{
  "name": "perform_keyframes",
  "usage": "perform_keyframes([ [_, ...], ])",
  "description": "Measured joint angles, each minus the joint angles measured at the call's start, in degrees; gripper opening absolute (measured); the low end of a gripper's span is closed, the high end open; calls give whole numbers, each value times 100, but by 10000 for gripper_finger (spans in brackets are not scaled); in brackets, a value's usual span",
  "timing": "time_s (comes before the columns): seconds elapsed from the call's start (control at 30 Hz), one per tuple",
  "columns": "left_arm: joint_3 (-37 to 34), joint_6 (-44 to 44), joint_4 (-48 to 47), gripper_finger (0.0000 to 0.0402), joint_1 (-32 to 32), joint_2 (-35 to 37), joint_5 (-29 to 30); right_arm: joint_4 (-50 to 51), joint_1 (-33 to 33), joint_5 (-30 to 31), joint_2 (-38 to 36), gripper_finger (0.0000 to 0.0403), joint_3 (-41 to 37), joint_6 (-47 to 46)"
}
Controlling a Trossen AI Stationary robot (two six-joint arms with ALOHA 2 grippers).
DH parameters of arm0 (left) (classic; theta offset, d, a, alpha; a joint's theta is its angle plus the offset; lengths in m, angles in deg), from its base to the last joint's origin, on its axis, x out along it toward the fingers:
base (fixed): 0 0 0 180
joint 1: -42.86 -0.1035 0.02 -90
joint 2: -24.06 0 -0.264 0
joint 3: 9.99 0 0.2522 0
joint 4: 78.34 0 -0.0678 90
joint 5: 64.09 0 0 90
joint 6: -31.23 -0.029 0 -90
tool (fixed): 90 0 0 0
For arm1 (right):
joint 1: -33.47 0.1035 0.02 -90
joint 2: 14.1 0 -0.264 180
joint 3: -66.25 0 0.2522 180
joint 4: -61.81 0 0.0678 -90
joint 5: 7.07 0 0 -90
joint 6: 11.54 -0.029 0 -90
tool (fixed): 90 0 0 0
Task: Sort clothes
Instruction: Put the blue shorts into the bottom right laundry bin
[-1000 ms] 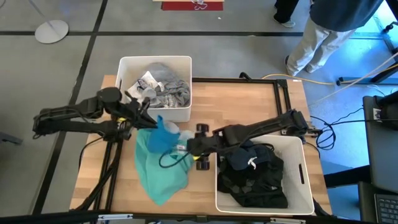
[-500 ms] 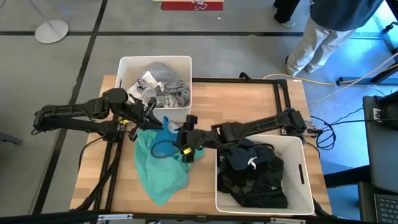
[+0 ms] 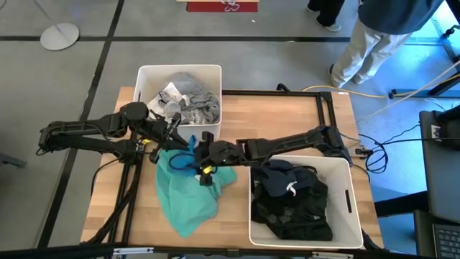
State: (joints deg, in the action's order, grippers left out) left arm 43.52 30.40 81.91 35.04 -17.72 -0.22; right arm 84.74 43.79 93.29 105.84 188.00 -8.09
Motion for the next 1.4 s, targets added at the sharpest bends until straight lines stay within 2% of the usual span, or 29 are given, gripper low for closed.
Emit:
perform_keyframes([
  [0.07, 0, 46, 20, 15, 1, 5, -3, 5, 14, -5, 4, 158, 0, 38],
  [0.17, 0, 82, 49, 15, 2, 4, -2, 154, 54, 226, -45, 55, 0, 188],
  [0.23, 0, 81, 104, 15, 2, 4, -1, 339, 107, 431, -167, 19, -2, 330],
  [0.4, 2, 65, 389, 42, 0, 4, -9, 684, 382, 1123, -642, 41, 0, 495],
  [0.6, 28, -110, 389, 127, -3, 9, -31, 1697, 827, 1977, -1277, 12, 0, 428],
  [0.73, 33, -83, 214, 170, -11, 17, -31, 2123, 1195, 2222, -1769, 21, 2, -117],
  [0.87, 33, -69, -187, 184, -11, 17, -26, 2880, 1674, 2575, -2280, 31, 2, -821],
  [1.1, 33, -67, -486, 186, -11, 4, -26, 4292, 2474, 2987, -3079, 15, 9, -2684],
  [1.23, 33, -67, -554, 186, -11, 4, -24, 5551, 2880, 2687, -3384, 27, 12, -4323],
  [1.4, 33, -33, -555, 186, -9, 4, 46, 7145, 3391, 2393, -3359, 30, -41, -6573],
])
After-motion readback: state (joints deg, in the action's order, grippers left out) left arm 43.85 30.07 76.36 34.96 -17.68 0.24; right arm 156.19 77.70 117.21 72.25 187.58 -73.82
